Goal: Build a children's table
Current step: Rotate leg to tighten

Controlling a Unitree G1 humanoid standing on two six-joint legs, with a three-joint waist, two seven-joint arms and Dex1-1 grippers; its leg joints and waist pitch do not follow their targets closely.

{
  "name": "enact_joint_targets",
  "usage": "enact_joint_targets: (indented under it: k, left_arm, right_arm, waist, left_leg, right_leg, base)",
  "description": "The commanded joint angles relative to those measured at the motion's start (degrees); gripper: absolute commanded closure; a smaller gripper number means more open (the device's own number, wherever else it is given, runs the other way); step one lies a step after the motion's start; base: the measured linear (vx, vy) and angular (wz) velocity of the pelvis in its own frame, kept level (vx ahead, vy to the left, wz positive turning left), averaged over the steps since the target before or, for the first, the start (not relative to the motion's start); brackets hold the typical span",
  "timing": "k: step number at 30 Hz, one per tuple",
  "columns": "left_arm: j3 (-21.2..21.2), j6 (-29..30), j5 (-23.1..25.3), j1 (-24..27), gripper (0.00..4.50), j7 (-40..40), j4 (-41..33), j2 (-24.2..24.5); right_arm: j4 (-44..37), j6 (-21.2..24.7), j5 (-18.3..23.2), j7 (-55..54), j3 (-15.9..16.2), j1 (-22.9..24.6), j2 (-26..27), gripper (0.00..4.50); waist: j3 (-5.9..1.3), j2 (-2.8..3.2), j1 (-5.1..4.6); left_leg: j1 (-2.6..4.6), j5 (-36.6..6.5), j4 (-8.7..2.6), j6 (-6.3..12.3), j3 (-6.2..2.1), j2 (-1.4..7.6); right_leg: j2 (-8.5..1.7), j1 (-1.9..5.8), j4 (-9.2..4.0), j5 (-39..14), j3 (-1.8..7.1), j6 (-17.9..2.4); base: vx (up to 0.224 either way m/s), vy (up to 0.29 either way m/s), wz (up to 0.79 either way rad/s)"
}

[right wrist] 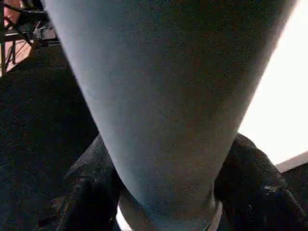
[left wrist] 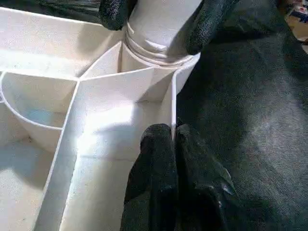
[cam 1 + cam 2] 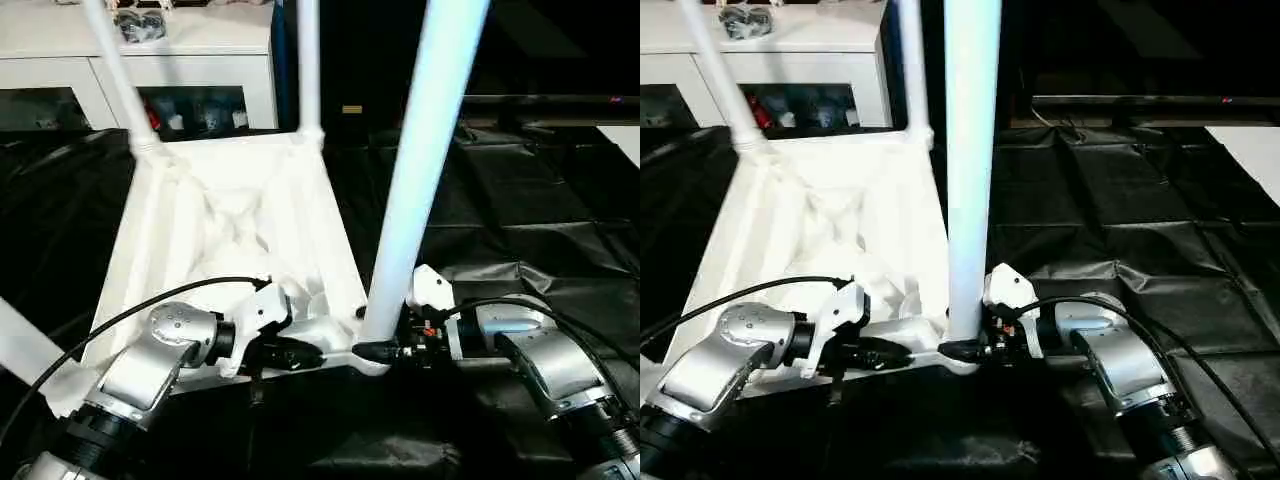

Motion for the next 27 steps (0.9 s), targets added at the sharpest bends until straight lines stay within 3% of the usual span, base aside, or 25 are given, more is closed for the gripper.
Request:
enact_joint_targets:
  k: [1,12,17,19,23,25,26,27]
  left_arm:
    - [-0.7,-0.5,-0.8,-1.7,4.50,-0.9,0.3,-0.3]
    - [-0.4,-1.2,-1.0,-1.6,4.50,-1.1,1.5,-0.1]
    - [1.3,-0.5,0.1,-2.1,4.50,4.9,2.8,-2.6]
    - [2.5,0.1,0.4,-2.3,4.50,9.0,2.9,-4.5]
    - [3.3,2.6,1.7,-1.5,4.50,16.3,1.6,-8.1]
    - [3.2,4.7,3.0,-0.5,4.50,20.6,0.8,-10.2]
    - [3.2,5.2,3.3,-0.3,4.50,21.4,0.6,-10.7]
    - [3.0,6.1,4.0,0.1,4.50,23.5,0.1,-11.8]
  right_arm:
    - [-0.2,0.7,0.5,2.2,1.8,0.2,-0.4,2.17]
    - [0.0,1.9,1.3,3.9,1.7,0.4,-1.5,2.42]
    - [0.7,2.9,1.4,-0.7,0.9,1.2,1.1,2.43]
    - [2.0,1.8,0.3,-5.5,0.1,1.8,3.6,2.43]
    - [6.2,2.1,-2.5,-16.9,-1.2,2.4,9.4,2.45]
    - [9.4,3.6,-4.2,-24.7,-2.2,2.0,13.1,2.46]
    - [9.9,4.2,-4.3,-26.1,-2.5,1.8,13.8,2.46]
    - [10.8,5.2,-4.7,-29.4,-3.3,1.4,15.8,2.46]
  waist:
    - [-2.52,-0.30,-0.15]
    - [-2.76,-0.33,-0.11]
    - [-2.62,-0.27,-0.08]
    - [-2.33,-0.23,-0.26]
    - [-2.16,-0.42,-0.86]
    - [-1.77,-0.32,-2.00]
    - [-1.68,-0.43,-2.53]
    - [-1.76,-0.33,-2.63]
  left_leg:
    - [0.64,-11.9,-4.33,1.95,-1.31,3.62]
    - [0.49,-10.4,-4.04,2.48,-1.33,3.58]
    - [0.59,-11.3,-4.04,2.26,-1.27,3.58]
    - [0.86,-13.9,-4.17,1.14,-1.21,3.54]
    - [0.58,-16.1,-4.51,-0.12,-1.70,3.41]
    - [0.16,-18.8,-4.99,-1.48,-2.17,3.26]
    - [-0.09,-20.8,-5.08,-1.87,-2.59,3.01]
    - [0.01,-21.5,-5.03,-2.06,-2.72,2.98]
  right_leg:
    - [-4.71,1.87,-3.62,-12.6,2.71,-12.9]
    - [-4.63,1.98,-3.32,-10.9,2.69,-13.1]
    - [-4.69,1.83,-3.54,-12.3,2.73,-13.2]
    - [-4.69,1.42,-4.06,-16.1,2.81,-12.7]
    - [-4.80,1.55,-4.52,-23.2,2.71,-9.8]
    - [-4.78,1.54,-4.67,-27.0,2.35,-8.5]
    - [-4.97,1.77,-5.09,-31.7,1.95,-6.6]
    - [-5.04,1.69,-5.25,-33.1,1.94,-5.9]
  base:
    - [0.000,0.000,0.00]
    - [0.000,0.000,0.00]
    - [0.000,0.000,0.00]
    - [0.000,0.000,0.00]
    - [0.000,0.000,0.00]
    - [-0.022,0.005,-0.09]
    - [-0.044,0.010,-0.19]
    - [-0.039,0.014,-0.21]
